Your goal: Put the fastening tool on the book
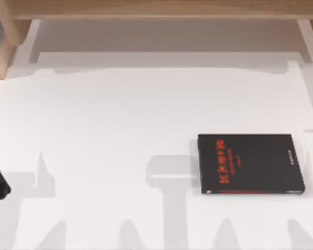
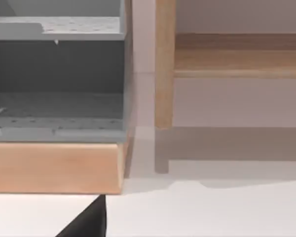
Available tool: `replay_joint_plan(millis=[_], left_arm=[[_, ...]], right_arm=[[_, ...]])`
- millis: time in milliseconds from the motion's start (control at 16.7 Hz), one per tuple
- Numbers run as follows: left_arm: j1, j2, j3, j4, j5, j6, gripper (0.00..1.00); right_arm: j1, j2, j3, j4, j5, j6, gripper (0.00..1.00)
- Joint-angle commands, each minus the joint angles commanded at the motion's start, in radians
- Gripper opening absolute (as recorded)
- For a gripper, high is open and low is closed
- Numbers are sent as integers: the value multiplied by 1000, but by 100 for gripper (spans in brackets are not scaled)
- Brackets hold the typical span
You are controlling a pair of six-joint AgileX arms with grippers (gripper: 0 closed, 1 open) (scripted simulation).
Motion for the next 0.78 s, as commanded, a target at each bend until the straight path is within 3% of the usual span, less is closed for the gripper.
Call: replay_joint_plan(millis=[420,780], left_arm=[[0,0,0,0,0,0,100],[0,0,0,0,0,0,100]], right_arm=[[-28,150,150,-123,-6,-37,100],[-115,646,657,-464,-13,-132,100]])
